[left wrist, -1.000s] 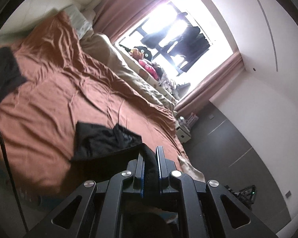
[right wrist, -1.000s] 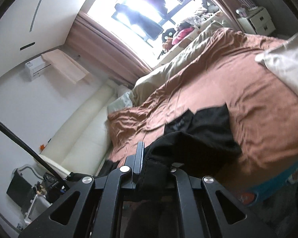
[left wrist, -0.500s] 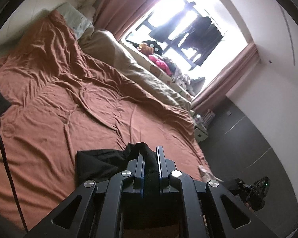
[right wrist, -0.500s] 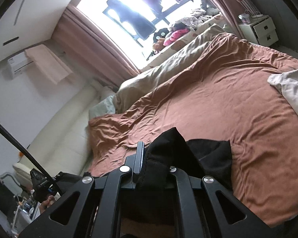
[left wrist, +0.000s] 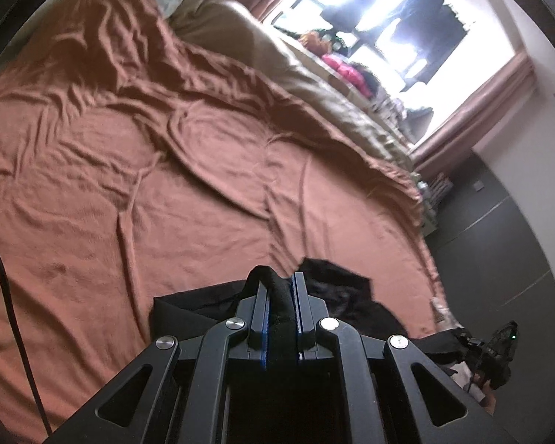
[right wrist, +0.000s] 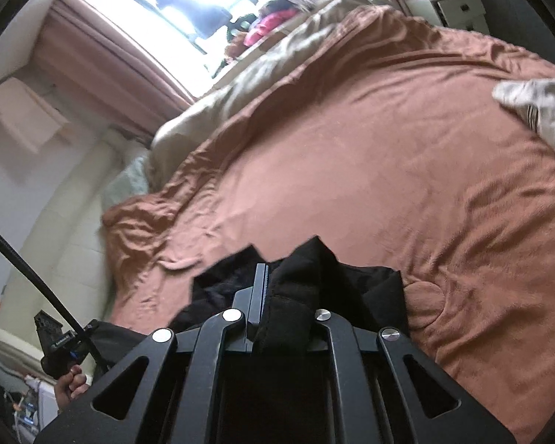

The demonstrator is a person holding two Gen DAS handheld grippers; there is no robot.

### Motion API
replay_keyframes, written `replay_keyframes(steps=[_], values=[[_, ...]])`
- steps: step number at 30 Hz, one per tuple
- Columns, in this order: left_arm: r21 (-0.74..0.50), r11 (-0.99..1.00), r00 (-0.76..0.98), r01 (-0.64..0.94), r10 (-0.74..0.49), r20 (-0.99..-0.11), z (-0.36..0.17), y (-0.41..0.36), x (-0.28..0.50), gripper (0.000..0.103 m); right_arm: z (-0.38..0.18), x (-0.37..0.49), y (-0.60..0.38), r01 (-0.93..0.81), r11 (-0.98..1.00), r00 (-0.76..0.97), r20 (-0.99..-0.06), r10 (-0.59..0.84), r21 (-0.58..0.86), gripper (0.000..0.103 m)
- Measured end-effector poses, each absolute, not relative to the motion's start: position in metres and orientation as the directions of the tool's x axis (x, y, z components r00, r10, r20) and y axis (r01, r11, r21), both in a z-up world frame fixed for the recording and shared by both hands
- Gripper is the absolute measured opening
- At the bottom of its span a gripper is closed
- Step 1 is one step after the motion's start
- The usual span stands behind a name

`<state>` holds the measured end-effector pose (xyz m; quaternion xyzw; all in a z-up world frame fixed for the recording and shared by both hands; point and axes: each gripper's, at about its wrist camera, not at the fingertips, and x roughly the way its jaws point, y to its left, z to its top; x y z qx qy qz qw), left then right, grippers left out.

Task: Fold large clothes
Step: 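Lay the hem over the collar end with both tools and open them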

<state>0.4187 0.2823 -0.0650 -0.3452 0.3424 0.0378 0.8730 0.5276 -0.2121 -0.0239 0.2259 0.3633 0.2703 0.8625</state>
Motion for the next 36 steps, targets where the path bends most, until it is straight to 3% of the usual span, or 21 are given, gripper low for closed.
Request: replay_keyframes(steps=[4, 5, 6, 7, 8, 9, 10, 12, 19, 24, 29, 36], values=[[-0.562, 0.759, 0.725, -0.328, -0.179, -0.665, -0.094, 0.290, 0.445, 0.014, -0.031, 0.547, -0.196, -0.261, 0.779, 0.576, -0.556, 0.599, 0.570, 0.009], [-0.561, 0.760, 0.716, -0.328, -0.187, -0.672, -0.097, 0.292, 0.449, 0.020, -0.031, 0.553, -0.193, -0.245, 0.784, 0.573, -0.567, 0.592, 0.571, 0.012], [-0.564, 0.758, 0.705, -0.328, -0.200, -0.680, -0.101, 0.295, 0.454, 0.034, -0.028, 0.556, -0.192, -0.237, 0.786, 0.575, -0.569, 0.588, 0.571, 0.015], [-0.567, 0.754, 0.702, -0.332, -0.205, -0.682, -0.103, 0.296, 0.455, 0.045, -0.026, 0.559, -0.191, -0.235, 0.787, 0.581, -0.567, 0.584, 0.570, 0.030], [-0.562, 0.753, 0.706, -0.342, -0.189, -0.682, -0.102, 0.298, 0.455, 0.070, -0.020, 0.558, -0.189, -0.242, 0.785, 0.593, -0.553, 0.585, 0.571, 0.057], [-0.552, 0.757, 0.722, -0.351, -0.157, -0.674, -0.099, 0.301, 0.451, 0.082, -0.018, 0.557, -0.191, -0.248, 0.782, 0.600, -0.543, 0.588, 0.572, 0.070], [-0.546, 0.759, 0.737, -0.354, -0.133, -0.662, -0.095, 0.302, 0.446, 0.084, -0.015, 0.556, -0.190, -0.252, 0.784, 0.609, -0.537, 0.584, 0.567, 0.083], [-0.552, 0.760, 0.752, -0.343, -0.129, -0.646, -0.092, 0.304, 0.439, 0.085, -0.010, 0.553, -0.187, -0.253, 0.800, 0.617, -0.547, 0.566, 0.543, 0.083], [-0.493, 0.778, 0.677, -0.389, -0.122, -0.726, -0.117, 0.300, 0.416, 0.084, -0.019, 0.537, -0.190, -0.231, 0.846, 0.604, -0.611, 0.513, 0.481, 0.083], [-0.484, 0.780, 0.623, -0.397, -0.158, -0.766, -0.138, 0.288, 0.394, 0.074, -0.020, 0.522, -0.197, -0.229, 0.872, 0.585, -0.655, 0.478, 0.433, 0.083], [-0.477, 0.775, 0.599, -0.414, -0.162, -0.784, -0.149, 0.279, 0.366, 0.073, -0.019, 0.504, -0.197, -0.240, 0.887, 0.572, -0.680, 0.458, 0.395, 0.082], [-0.522, 0.719, 0.583, -0.459, -0.201, -0.788, -0.167, 0.272, 0.320, 0.073, -0.026, 0.472, -0.206, -0.219, 0.906, 0.565, -0.710, 0.420, 0.361, 0.082]])
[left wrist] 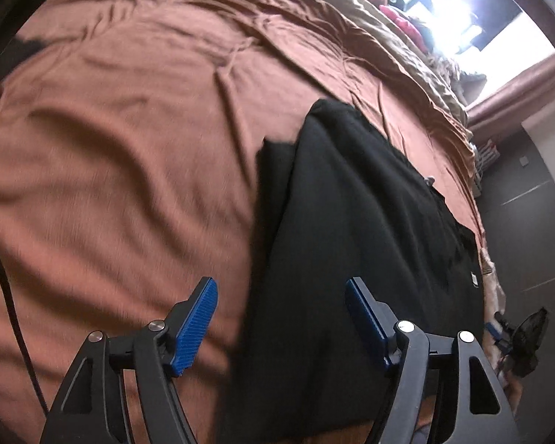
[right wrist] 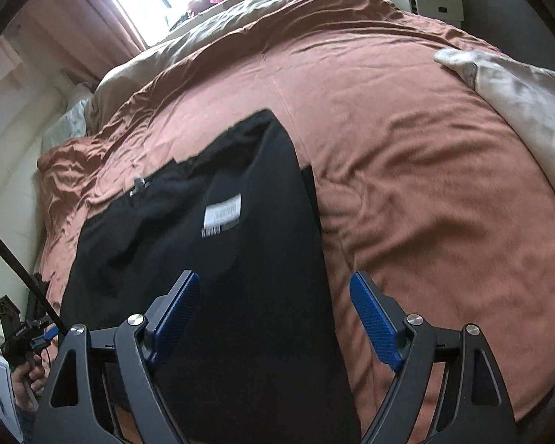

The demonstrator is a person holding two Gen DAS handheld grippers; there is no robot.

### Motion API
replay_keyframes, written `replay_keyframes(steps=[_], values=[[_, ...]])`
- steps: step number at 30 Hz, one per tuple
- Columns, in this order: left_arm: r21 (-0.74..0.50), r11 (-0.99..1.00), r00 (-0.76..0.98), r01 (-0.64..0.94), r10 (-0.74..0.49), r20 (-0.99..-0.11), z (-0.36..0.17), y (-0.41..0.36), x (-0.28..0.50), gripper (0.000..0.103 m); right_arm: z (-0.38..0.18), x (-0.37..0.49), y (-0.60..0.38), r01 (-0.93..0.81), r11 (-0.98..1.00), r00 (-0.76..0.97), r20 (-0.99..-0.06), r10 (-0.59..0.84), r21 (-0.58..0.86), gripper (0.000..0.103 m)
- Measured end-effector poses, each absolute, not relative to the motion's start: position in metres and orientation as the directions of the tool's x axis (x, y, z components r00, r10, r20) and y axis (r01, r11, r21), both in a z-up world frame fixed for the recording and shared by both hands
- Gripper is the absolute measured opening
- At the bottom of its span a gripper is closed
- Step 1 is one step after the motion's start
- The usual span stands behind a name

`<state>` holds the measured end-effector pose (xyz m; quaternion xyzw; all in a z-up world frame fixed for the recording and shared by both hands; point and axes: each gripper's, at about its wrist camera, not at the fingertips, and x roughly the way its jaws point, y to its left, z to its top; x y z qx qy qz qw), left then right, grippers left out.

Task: Fold large clothes
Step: 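Lay the hem over the collar end with both tools and open them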

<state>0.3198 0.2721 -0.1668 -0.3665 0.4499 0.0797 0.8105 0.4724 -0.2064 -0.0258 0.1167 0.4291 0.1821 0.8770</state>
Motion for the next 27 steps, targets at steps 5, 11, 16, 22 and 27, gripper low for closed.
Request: replay_keyframes(steps=[5, 11, 16, 22, 27], values=[[-0.555, 0.689, 0.581, -0.466, -0.235, -0.779, -0.178, 0.259, 0.290, 0.073, -0.044, 0.445, -0.218, -0.180, 0.920, 0.547, -0.742, 0.388, 0.348, 0.081], [-0.589, 0.652, 0.588, -0.476, -0.262, -0.765, -0.183, 0.243, 0.266, 0.063, -0.078, 0.418, -0.231, -0.105, 0.937, 0.497, -0.799, 0.339, 0.333, 0.080], [-0.628, 0.610, 0.602, -0.483, -0.290, -0.744, -0.187, 0.242, 0.256, 0.053, -0.072, 0.400, -0.243, -0.077, 0.938, 0.504, -0.798, 0.330, 0.339, 0.069], [-0.711, 0.532, 0.660, -0.461, -0.331, -0.675, -0.192, 0.245, 0.251, 0.053, -0.039, 0.372, -0.229, -0.137, 0.934, 0.541, -0.765, 0.349, 0.329, 0.063], [-0.747, 0.491, 0.698, -0.449, -0.329, -0.636, -0.195, 0.246, 0.255, 0.053, -0.013, 0.351, -0.195, -0.239, 0.922, 0.552, -0.738, 0.388, 0.306, 0.054]])
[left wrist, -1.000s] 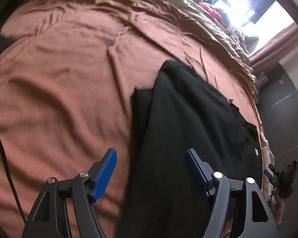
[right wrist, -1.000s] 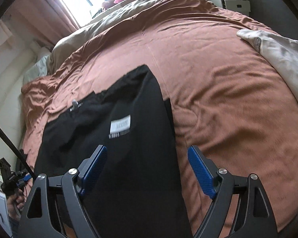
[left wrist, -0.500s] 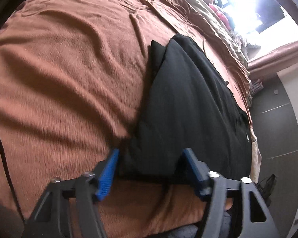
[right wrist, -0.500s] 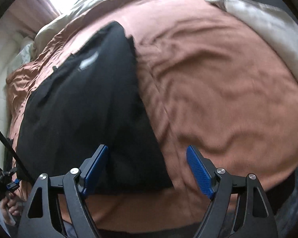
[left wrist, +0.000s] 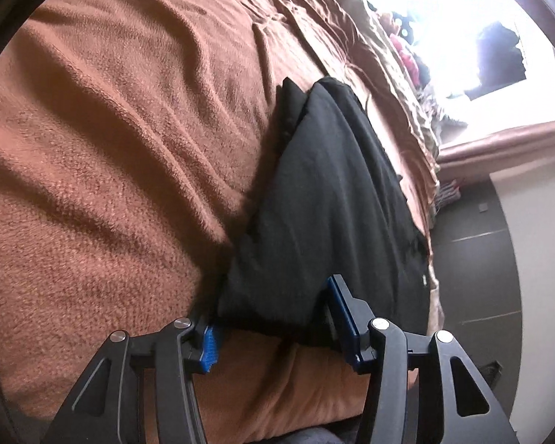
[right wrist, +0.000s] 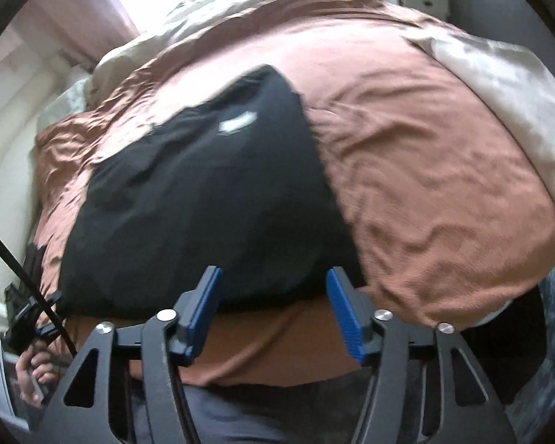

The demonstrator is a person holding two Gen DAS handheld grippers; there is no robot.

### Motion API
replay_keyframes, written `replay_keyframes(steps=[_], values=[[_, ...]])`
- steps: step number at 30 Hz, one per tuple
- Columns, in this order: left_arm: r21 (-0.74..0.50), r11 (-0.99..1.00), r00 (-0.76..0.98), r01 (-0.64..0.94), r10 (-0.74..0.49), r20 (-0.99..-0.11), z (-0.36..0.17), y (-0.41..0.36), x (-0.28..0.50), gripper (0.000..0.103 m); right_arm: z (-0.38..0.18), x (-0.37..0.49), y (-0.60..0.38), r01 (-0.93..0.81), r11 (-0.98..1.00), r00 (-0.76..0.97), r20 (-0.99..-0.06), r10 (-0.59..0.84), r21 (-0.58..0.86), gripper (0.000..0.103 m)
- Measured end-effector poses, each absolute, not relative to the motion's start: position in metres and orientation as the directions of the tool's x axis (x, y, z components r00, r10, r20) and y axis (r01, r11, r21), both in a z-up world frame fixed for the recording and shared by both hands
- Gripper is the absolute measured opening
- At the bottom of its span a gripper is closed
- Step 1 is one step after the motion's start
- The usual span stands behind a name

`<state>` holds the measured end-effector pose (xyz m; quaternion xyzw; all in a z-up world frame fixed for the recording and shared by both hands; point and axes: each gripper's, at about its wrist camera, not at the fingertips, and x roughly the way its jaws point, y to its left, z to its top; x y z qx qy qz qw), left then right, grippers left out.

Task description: Fold large clothes

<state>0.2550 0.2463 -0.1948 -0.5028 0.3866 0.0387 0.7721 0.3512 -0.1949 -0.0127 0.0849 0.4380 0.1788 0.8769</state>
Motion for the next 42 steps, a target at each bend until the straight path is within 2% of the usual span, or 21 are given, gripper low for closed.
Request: replay_keyframes(steps=[1, 4, 6, 9, 21, 29, 42], values=[[-0.749, 0.487, 0.703, -0.448, -0.325, -0.632, -0.195, 0.246, 0.255, 0.051, -0.010, 0.349, -0.187, -0.261, 0.916, 0.549, -0.734, 0.399, 0.303, 0.054], [-0.746, 0.477, 0.712, -0.465, -0.298, -0.635, -0.194, 0.247, 0.255, 0.036, -0.004, 0.343, -0.159, -0.327, 0.899, 0.526, -0.733, 0.430, 0.292, 0.054], [-0.751, 0.471, 0.721, -0.464, -0.293, -0.629, -0.194, 0.248, 0.252, 0.025, -0.006, 0.340, -0.136, -0.365, 0.892, 0.505, -0.749, 0.430, 0.266, 0.045], [-0.765, 0.469, 0.740, -0.442, -0.291, -0.607, -0.192, 0.249, 0.248, 0.018, -0.013, 0.341, -0.106, -0.409, 0.879, 0.477, -0.764, 0.434, 0.244, 0.043], [-0.782, 0.455, 0.766, -0.426, -0.280, -0.579, -0.188, 0.248, 0.228, 0.016, -0.068, 0.392, -0.004, -0.485, 0.864, 0.391, -0.851, 0.351, 0.133, 0.038], [-0.792, 0.398, 0.778, -0.463, -0.244, -0.578, -0.192, 0.244, 0.216, 0.016, -0.079, 0.453, 0.022, -0.446, 0.889, 0.419, -0.852, 0.313, 0.107, 0.020], [-0.791, 0.320, 0.771, -0.521, -0.221, -0.597, -0.203, 0.242, 0.209, 0.018, -0.084, 0.555, 0.076, -0.355, 0.932, 0.463, -0.853, 0.241, 0.071, 0.018]])
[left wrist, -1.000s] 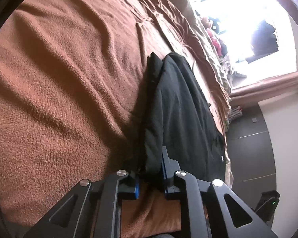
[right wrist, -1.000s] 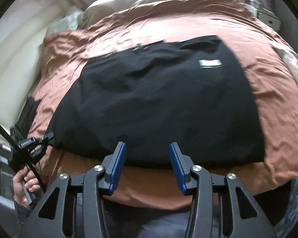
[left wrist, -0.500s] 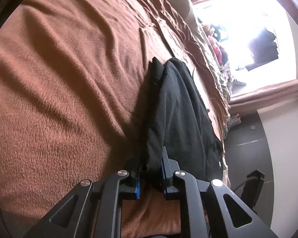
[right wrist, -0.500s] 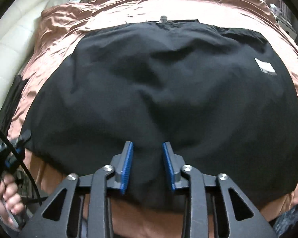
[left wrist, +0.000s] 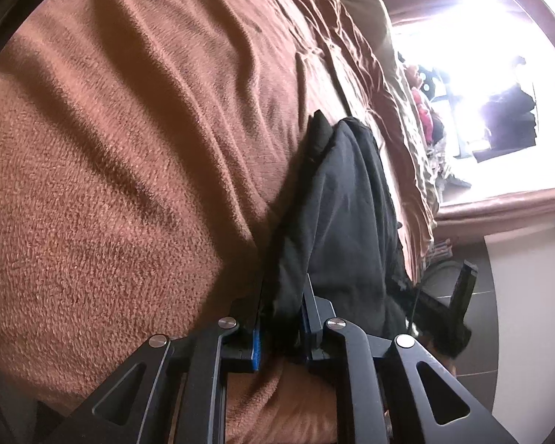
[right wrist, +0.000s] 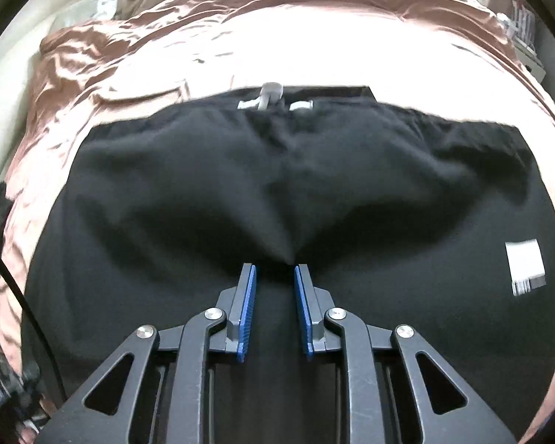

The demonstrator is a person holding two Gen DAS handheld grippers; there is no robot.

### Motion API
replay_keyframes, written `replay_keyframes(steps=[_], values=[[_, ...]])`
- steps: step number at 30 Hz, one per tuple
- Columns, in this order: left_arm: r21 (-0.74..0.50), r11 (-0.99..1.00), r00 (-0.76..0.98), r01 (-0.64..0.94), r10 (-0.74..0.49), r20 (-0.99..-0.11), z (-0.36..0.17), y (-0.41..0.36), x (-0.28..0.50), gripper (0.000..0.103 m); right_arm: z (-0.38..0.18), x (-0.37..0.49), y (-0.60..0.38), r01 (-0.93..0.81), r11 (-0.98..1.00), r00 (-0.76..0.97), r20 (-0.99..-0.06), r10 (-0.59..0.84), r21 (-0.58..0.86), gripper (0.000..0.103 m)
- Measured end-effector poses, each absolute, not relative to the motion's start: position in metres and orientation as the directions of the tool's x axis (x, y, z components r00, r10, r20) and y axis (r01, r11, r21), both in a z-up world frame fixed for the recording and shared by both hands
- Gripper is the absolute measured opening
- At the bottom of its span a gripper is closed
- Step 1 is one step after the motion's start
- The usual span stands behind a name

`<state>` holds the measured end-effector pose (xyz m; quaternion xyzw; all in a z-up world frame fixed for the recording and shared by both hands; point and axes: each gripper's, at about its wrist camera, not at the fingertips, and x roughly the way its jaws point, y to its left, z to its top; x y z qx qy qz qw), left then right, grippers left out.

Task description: Fold large clothes

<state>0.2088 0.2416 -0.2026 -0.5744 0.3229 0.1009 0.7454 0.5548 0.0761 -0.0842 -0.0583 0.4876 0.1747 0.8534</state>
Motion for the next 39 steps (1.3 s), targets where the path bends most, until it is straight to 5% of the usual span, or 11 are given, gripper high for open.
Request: replay_keyframes(steps=[14, 18, 22, 39], values=[[-0.784, 0.328, 0.760, -0.527, -0.230, -0.608, -0.202, 0.242, 0.222, 0.024, -0.088, 0.595, 0.107, -0.348, 0.931, 0.465, -0.842, 0.273, 0.110, 0.018], [-0.820, 0.319, 0.790, -0.476, -0.255, -0.558, -0.198, 0.246, 0.220, 0.014, -0.079, 0.558, 0.095, -0.397, 0.911, 0.476, -0.824, 0.306, 0.109, 0.018], [-0.838, 0.337, 0.816, -0.430, -0.252, -0.520, -0.181, 0.244, 0.221, 0.012, -0.083, 0.522, 0.081, -0.428, 0.893, 0.446, -0.825, 0.346, 0.144, 0.011], [-0.839, 0.521, 0.872, -0.159, -0.324, -0.367, -0.074, 0.209, 0.255, 0.010, -0.108, 0.420, 0.015, -0.395, 0.861, 0.370, -0.802, 0.469, 0.321, 0.011]])
